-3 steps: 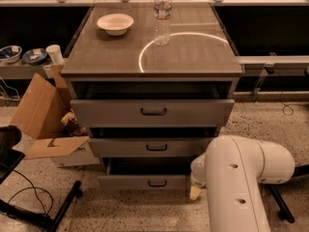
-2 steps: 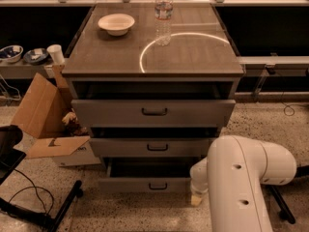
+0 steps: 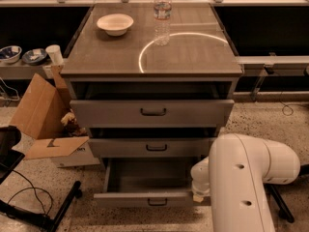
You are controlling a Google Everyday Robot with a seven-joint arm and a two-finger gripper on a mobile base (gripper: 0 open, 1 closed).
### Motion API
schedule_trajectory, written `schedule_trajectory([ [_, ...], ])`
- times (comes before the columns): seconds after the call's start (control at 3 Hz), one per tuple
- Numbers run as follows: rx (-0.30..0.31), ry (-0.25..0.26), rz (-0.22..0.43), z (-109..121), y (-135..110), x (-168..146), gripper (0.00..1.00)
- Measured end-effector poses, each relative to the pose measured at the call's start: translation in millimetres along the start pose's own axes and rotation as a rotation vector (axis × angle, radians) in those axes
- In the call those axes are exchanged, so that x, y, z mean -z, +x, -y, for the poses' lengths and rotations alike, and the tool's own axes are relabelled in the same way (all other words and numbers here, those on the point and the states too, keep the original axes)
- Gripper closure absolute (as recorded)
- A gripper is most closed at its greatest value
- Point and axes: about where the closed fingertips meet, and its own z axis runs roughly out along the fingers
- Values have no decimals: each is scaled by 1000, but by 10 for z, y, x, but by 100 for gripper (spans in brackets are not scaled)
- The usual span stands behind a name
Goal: Open bottom drawer
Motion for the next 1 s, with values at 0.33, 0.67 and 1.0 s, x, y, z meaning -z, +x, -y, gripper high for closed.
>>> schedule_trajectory([
  [0.33, 0, 0, 0, -1, 3, 12, 100],
  [0.67, -39, -27, -17, -244, 224, 17, 100],
  [1.0, -63, -36, -27, -356, 347, 32, 100],
])
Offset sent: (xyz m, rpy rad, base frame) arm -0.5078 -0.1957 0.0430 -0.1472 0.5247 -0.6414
